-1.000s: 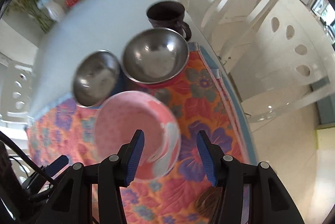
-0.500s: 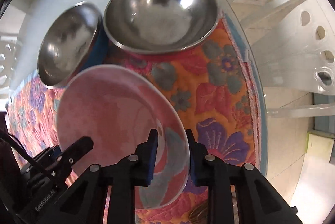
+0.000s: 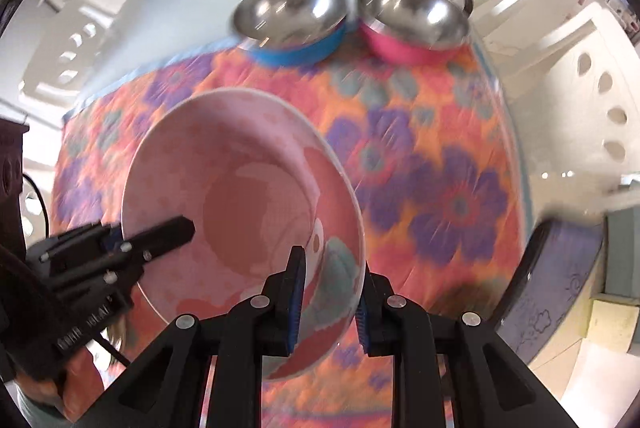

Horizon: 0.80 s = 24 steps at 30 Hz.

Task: Organize plates and bowls
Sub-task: 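Grasp the pink bowl rim with the left gripper and lift it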

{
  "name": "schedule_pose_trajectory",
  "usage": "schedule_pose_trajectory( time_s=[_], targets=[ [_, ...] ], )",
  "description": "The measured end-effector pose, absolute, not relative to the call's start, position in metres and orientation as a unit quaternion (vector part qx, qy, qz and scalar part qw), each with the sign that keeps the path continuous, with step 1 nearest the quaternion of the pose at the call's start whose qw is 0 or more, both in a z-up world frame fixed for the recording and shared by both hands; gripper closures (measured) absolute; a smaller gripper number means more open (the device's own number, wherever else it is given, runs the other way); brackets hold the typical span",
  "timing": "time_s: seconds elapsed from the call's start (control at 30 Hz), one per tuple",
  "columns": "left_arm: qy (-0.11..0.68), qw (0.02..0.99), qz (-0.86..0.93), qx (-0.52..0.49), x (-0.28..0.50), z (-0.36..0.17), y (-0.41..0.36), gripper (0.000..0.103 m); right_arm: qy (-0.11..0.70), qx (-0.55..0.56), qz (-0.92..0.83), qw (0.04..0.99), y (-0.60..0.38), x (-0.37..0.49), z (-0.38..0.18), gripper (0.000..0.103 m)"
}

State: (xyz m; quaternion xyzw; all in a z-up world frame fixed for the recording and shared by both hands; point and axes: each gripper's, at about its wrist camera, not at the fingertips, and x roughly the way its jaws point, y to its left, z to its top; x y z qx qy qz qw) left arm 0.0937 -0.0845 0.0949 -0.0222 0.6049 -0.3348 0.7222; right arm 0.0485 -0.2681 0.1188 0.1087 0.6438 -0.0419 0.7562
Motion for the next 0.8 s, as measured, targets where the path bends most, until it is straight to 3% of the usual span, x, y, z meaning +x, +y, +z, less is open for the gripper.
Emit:
schedule_pose_trajectory(
  time_s=[0.37, 0.8],
  targets=[
    [0.634, 0.690, -0.350, 0.010, 0.037, 0.064, -0.056, 0.090, 0.678, 0.178, -0.047, 0.712, -0.207, -0.053, 0.076, 0.080],
    [0.637, 0.676, -0.370, 0.009, 0.026, 0.056, -0.054, 0.086, 0.667, 0.214, -0.089, 0.708, -0.216, -0.069, 0.069, 0.081]
  ],
)
